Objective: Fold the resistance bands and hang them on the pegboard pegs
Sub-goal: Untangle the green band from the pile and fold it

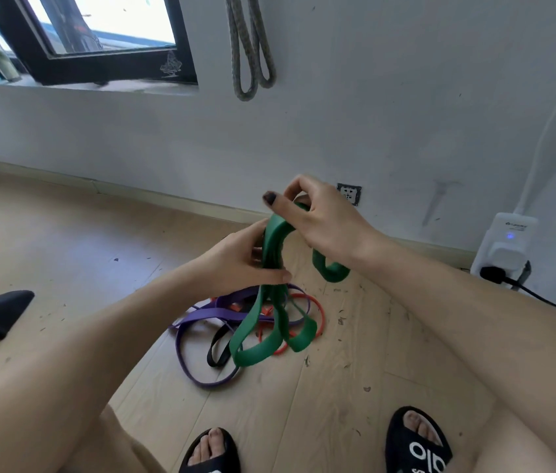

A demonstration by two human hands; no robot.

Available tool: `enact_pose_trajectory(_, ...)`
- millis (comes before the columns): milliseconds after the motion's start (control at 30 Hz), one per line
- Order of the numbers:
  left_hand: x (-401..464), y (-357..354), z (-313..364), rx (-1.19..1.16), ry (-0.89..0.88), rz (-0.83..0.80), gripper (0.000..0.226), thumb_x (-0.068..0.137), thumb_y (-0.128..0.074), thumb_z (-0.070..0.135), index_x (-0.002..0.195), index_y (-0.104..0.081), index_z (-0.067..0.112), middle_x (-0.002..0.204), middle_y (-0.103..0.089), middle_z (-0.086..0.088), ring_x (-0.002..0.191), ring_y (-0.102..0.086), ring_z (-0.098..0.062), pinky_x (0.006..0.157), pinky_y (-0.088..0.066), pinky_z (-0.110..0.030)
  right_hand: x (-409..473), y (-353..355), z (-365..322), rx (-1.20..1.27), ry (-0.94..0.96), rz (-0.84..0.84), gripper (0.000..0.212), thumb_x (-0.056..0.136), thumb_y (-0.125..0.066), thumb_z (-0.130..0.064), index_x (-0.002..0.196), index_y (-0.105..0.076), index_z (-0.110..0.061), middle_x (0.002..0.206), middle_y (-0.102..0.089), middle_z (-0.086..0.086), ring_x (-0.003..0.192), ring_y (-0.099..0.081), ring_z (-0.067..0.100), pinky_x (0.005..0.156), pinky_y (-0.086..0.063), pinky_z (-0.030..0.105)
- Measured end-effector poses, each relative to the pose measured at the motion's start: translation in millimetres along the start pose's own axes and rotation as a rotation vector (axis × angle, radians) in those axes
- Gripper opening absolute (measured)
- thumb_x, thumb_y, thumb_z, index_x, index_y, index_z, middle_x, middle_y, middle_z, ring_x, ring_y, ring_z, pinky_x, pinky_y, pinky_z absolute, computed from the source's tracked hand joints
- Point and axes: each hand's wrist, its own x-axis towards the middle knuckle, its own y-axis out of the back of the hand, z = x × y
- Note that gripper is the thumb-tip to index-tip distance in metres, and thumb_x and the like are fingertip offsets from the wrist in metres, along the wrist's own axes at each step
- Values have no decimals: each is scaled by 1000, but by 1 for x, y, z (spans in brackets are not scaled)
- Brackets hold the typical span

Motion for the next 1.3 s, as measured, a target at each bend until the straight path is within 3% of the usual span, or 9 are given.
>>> enact_pose_trajectory(100, 2, 0, 0, -40, -10, 44, 32, 89, -79, 18, 115, -61, 20, 82, -62, 11, 75, -64, -3, 77, -51, -20, 2, 8, 0, 125, -5, 74, 49, 94, -56, -64, 103, -58, -16, 75, -55, -9, 62, -48, 6, 63, -39, 27)
enact_pose_trajectory(267, 0, 13, 6, 19, -53, 53, 22, 96, -70, 21, 112, -61, 9, 101, -71, -4, 96, -73, -19, 94, -59, -43, 2, 21, 8, 83, -16, 122, 49, 91, -58, -66, 98, -58, -18, 73, -56, -5, 63, -49, 11, 66, -46, 35)
enact_pose_trajectory(433, 0, 9, 9, 53, -57, 34, 33, 90, -77, 29, 116, -61, 17, 99, -70, 0, 95, -72, -14, 95, -58, -37, 1, 24, 7, 121, -18, 136, 48, 92, -60, -63, 95, -59, -15, 67, -53, -7, 56, -48, 6, 64, -46, 32)
enact_pose_trajectory(567, 3, -10, 5, 135, -28, 3, 40, 81, -81, 43, 108, -52, 48, 94, -67, 1, 86, -68, -12, 87, -59, -41, -1, 21, 5, 175, -38, 130, 48, 90, -63, -63, 91, -59, -15, 63, -52, -9, 48, -45, 1, 60, -42, 29)
enact_pose_trajectory(767, 5, 9, 2, 1, -18, 14, 20, 90, -77, 19, 108, -67, 17, 102, -75, 0, 98, -73, -18, 96, -57, -41, -2, 33, 9, 179, -65, 158, 50, 91, -62, -61, 94, -59, -12, 61, -54, -5, 50, -47, 12, 57, -47, 33)
enact_pose_trajectory(967, 2, 2, -8, 0, 8, -60, 41, 78, -83, 42, 107, -63, 21, 87, -65, -1, 79, -64, -19, 80, -58, -43, -2, 28, 4, 245, -55, 143, 43, 94, -62, -57, 91, -58, -14, 58, -53, -10, 52, -47, 14, 57, -48, 35)
enact_pose_trajectory(1067, 2, -5, -20, 113, 18, -41, 43, 71, -83, 54, 101, -57, 39, 87, -64, 0, 79, -61, -22, 79, -57, -49, 0, 25, 5, 243, -60, 127, 46, 92, -63, -60, 93, -58, -14, 56, -53, -11, 53, -46, 16, 57, -47, 36)
enact_pose_trajectory(1200, -3, 1, -39, 104, 37, -6, 32, 78, -84, 42, 97, -57, 39, 77, -58, 17, 68, -55, -3, 67, -52, -29, 3, 22, 8, 144, -50, 82, 53, 84, -66, -67, 95, -60, -16, 66, -58, -8, 54, -48, 10, 60, -45, 32)
enact_pose_trajectory(1300, -20, 20, -55, 195, 112, -40, 23, 86, -82, 34, 94, -60, 36, 76, -63, 22, 70, -58, 0, 66, -45, -17, 3, 23, 11, -139, -17, -139, 48, 77, -77, -64, 102, -59, -27, 87, -67, -8, 72, -59, 8, 63, -45, 26)
